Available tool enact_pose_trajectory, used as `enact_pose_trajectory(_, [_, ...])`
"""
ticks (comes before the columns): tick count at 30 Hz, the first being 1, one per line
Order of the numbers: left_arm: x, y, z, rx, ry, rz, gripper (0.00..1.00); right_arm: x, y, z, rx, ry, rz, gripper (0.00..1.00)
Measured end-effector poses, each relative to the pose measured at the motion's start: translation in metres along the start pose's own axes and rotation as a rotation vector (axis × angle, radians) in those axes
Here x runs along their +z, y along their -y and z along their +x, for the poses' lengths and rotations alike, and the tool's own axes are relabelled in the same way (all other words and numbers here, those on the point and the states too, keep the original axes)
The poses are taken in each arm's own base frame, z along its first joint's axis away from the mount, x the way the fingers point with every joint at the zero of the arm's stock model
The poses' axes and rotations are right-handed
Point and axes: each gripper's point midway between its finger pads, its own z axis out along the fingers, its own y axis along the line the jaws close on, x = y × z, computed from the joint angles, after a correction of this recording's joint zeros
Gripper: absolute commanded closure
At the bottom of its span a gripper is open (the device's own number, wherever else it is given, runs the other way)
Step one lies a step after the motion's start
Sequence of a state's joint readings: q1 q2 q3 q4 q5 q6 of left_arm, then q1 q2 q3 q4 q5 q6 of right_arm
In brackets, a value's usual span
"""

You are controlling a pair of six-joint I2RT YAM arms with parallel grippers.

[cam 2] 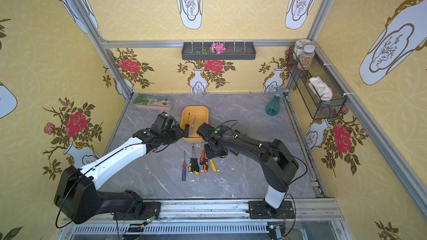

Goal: Put the screwdriver on the desktop into the storage box
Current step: Pick up the screwdriver from the center of the board.

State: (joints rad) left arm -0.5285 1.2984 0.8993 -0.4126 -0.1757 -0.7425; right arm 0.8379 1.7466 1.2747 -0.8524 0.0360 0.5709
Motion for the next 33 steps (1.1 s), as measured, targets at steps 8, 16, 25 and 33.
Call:
enact_pose_trajectory(8, [-0.004,-0.033,0.037,-0.162,-0.047,0.011,0.53,0.033,-0.014,0.025,-0.066,-0.121,0.008,0.56])
enact_pose_trajectory(16, [-0.002,-0.033,0.038,-0.214,-0.045,0.019,0.52,0.051,-0.016,0.031,-0.089,-0.151,0.042,0.66])
enact_pose_trajectory(25, [-0.003,-0.033,0.037,-0.229,-0.041,0.022,0.53,0.058,-0.015,0.031,-0.084,-0.151,0.053,0.74])
enact_pose_trajectory(33, [-0.004,-0.034,0.035,-0.236,-0.037,0.024,0.53,0.057,-0.013,0.03,-0.062,-0.139,0.051,0.83])
